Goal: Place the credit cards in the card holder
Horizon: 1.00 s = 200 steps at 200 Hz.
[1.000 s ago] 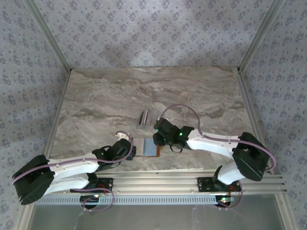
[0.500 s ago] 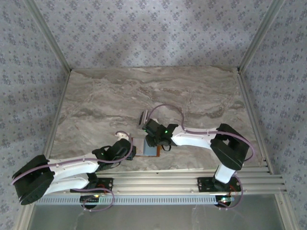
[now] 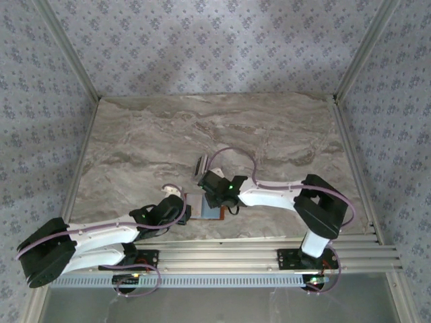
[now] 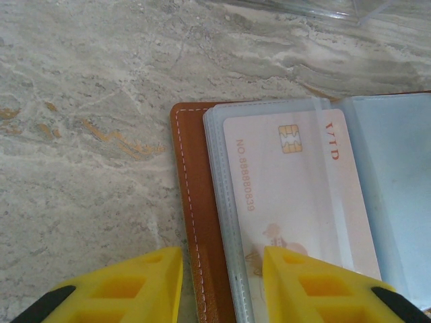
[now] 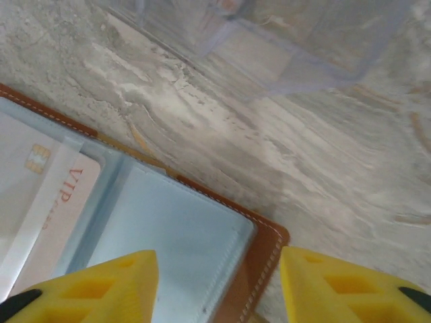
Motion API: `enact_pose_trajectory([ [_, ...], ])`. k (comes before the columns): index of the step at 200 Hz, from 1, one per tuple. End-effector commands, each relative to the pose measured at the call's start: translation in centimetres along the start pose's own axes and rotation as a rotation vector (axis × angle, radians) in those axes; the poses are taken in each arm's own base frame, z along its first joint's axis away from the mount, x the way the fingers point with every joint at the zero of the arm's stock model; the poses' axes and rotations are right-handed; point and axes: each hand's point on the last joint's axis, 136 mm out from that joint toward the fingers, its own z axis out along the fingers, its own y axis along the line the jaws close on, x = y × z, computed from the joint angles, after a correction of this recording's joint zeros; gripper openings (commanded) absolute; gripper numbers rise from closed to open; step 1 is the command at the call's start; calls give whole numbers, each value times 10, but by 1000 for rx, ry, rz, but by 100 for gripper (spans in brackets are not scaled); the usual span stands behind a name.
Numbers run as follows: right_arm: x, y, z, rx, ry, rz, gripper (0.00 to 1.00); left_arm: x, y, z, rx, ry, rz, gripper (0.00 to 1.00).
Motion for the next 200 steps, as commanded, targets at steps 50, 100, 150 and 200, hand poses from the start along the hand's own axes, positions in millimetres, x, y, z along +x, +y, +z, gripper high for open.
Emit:
enact_pose_trajectory([
  [50, 34, -33, -9, 106, 10, 72, 55, 6, 2, -1, -6, 23, 14, 37],
  [100, 29, -19, -17, 38, -13, 73, 2, 7, -3, 2, 12, 34, 21, 36],
  [150, -10, 20, -57, -144, -120, 54, 0, 10, -10, 10, 31, 53, 9, 34],
  [200, -32, 69, -63, -382, -145, 76, 0, 6, -19, 12, 49, 53, 1, 34],
])
